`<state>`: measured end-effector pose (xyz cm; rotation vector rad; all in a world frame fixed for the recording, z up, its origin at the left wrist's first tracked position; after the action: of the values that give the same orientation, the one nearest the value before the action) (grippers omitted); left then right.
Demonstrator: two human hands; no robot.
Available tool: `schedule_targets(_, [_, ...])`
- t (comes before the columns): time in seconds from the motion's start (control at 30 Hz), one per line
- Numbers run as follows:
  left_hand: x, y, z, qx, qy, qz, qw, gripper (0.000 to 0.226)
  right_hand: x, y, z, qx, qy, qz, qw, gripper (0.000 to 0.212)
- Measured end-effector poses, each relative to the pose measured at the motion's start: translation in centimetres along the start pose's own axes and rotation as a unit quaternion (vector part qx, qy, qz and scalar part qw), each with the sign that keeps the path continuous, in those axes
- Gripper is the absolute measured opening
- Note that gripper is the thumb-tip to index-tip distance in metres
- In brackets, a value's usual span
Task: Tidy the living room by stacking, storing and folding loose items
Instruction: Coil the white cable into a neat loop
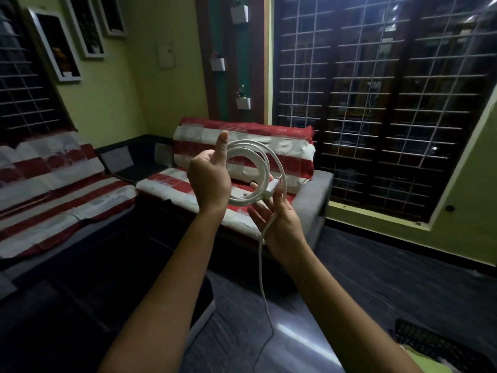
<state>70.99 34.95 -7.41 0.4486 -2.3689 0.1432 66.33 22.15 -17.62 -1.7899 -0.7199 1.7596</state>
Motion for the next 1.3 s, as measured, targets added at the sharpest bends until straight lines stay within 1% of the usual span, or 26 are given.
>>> schedule_targets(0.07, [0.0, 0.0, 0.2, 0.010, 0.006, 0.002, 1.000, 0.058, -0.1, -0.5, 0.2, -0.016, 0.000, 0.025, 1.000, 0.058])
schedule_targets(0.1, [-0.1, 0.0, 0.3, 0.018, 0.010, 0.005, 1.000, 0.059, -0.2, -0.7, 0.2, -0.011, 0.001, 0.044, 0.999, 0.063])
schedule_targets(0.17, [0.0, 0.0, 0.5, 0.031, 0.014, 0.012, 0.999, 0.059, -0.1, -1.1, 0.2, 0.018, 0.013, 0.109, 0.994, 0.069])
schedule_targets(0.2, [0.1, -0.1, 0.6, 0.036, 0.015, 0.017, 0.999, 0.059, -0.1, -1.3, 0.1, 0.031, 0.021, 0.134, 0.990, 0.068])
schedule_targets(0.27, [0.1, -0.2, 0.9, 0.042, 0.022, 0.022, 0.999, 0.058, 0.0, -1.4, 0.0, 0.039, 0.029, 0.137, 0.989, 0.060])
schedule_targets(0.3, [-0.1, -0.3, 1.1, 0.045, 0.027, 0.023, 0.998, 0.058, -0.1, -1.4, 0.0, 0.037, 0.031, 0.130, 0.990, 0.053])
schedule_targets(0.37, [-0.7, -0.4, 1.5, 0.046, 0.035, 0.022, 0.998, 0.058, -0.5, -1.4, 0.0, 0.027, 0.037, 0.125, 0.991, 0.032])
schedule_targets(0.4, [-1.2, -0.4, 1.7, 0.044, 0.041, 0.019, 0.998, 0.059, -0.6, -1.5, 0.0, 0.023, 0.039, 0.125, 0.991, 0.026])
schedule_targets(0.57, [-2.5, -0.8, 2.6, 0.014, 0.061, 0.015, 0.998, 0.056, -1.2, -1.4, 0.0, 0.030, 0.059, 0.153, 0.986, 0.032])
schedule_targets(0.67, [-2.8, -0.7, 3.1, -0.058, 0.082, 0.054, 0.993, 0.053, -1.8, -1.0, 0.0, 0.012, 0.065, 0.190, 0.979, 0.029])
schedule_targets(0.73, [-2.9, -0.4, 3.7, -0.141, 0.114, 0.089, 0.979, 0.056, -2.4, -0.6, -0.1, 0.001, 0.056, 0.222, 0.973, 0.022])
schedule_targets(0.77, [-3.0, -0.2, 4.0, -0.194, 0.135, 0.120, 0.964, 0.063, -2.9, -0.5, 0.0, -0.006, 0.046, 0.235, 0.971, 0.017])
schedule_targets(0.8, [-3.2, 0.1, 4.2, -0.251, 0.160, 0.167, 0.940, 0.072, -3.3, -0.5, 0.0, -0.017, 0.034, 0.248, 0.968, 0.014])
schedule_targets(0.87, [-3.6, 0.7, 4.3, -0.360, 0.215, 0.269, 0.867, 0.091, -4.2, -0.4, 0.3, -0.051, 0.001, 0.281, 0.958, 0.012])
schedule_targets(0.9, [-3.8, 1.1, 4.2, -0.394, 0.242, 0.303, 0.833, 0.098, -4.7, -0.4, 0.4, -0.073, -0.016, 0.313, 0.947, 0.011])
schedule_targets(0.93, [-4.1, 1.4, 3.9, -0.414, 0.264, 0.320, 0.810, 0.104, -5.0, -0.5, 0.4, -0.099, -0.033, 0.356, 0.929, 0.011])
schedule_targets(0.97, [-4.4, 1.5, 3.6, -0.431, 0.274, 0.324, 0.797, 0.108, -5.2, -0.7, 0.5, -0.127, -0.051, 0.401, 0.906, 0.011])
schedule_targets(1.0, [-4.3, 1.6, 3.3, -0.453, 0.275, 0.322, 0.785, 0.107, -5.3, -0.9, 0.5, -0.153, -0.070, 0.440, 0.882, 0.011])
schedule_targets(1.03, [-4.0, 1.5, 3.2, -0.482, 0.265, 0.316, 0.773, 0.101, -5.3, -1.2, 0.6, -0.171, -0.089, 0.469, 0.862, 0.013])
schedule_targets(1.07, [-3.4, 1.3, 3.2, -0.517, 0.250, 0.302, 0.761, 0.089, -5.3, -1.3, 0.5, -0.178, -0.109, 0.490, 0.846, 0.017])
schedule_targets(1.1, [-2.6, 1.0, 3.4, -0.549, 0.233, 0.278, 0.753, 0.072, -5.2, -1.5, 0.5, -0.181, -0.124, 0.508, 0.833, 0.024])
schedule_targets(1.13, [-1.8, 0.7, 3.6, -0.580, 0.213, 0.244, 0.747, 0.054, -5.2, -1.7, 0.4, -0.180, -0.134, 0.528, 0.819, 0.030])
schedule_targets(1.17, [-1.2, 0.3, 3.8, -0.606, 0.185, 0.200, 0.747, 0.042, -5.1, -1.8, 0.4, -0.177, -0.138, 0.550, 0.804, 0.035])
schedule_targets(1.2, [-0.7, -0.1, 3.9, -0.622, 0.157, 0.161, 0.750, 0.038, -5.0, -1.8, 0.2, -0.175, -0.138, 0.571, 0.790, 0.037])
schedule_targets(1.23, [-0.6, -0.5, 3.9, -0.628, 0.140, 0.139, 0.752, 0.041, -5.0, -1.7, 0.1, -0.173, -0.139, 0.587, 0.779, 0.038])
schedule_targets(1.3, [-0.7, -1.0, 3.9, -0.624, 0.147, 0.130, 0.756, 0.046, -5.1, -1.5, 0.0, -0.167, -0.152, 0.585, 0.779, 0.040])
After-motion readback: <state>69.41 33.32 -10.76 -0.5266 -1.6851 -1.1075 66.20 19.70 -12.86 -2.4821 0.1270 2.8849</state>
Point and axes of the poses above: each hand's wrist, its own z-axis away from the middle knuckle, its own y-axis out of the back of the hand, x = y × z, the point moved 5 cm from there along -z, towards the middle knuckle, and after that the axes turned 13 degrees about -y, right-handed, at the moved point
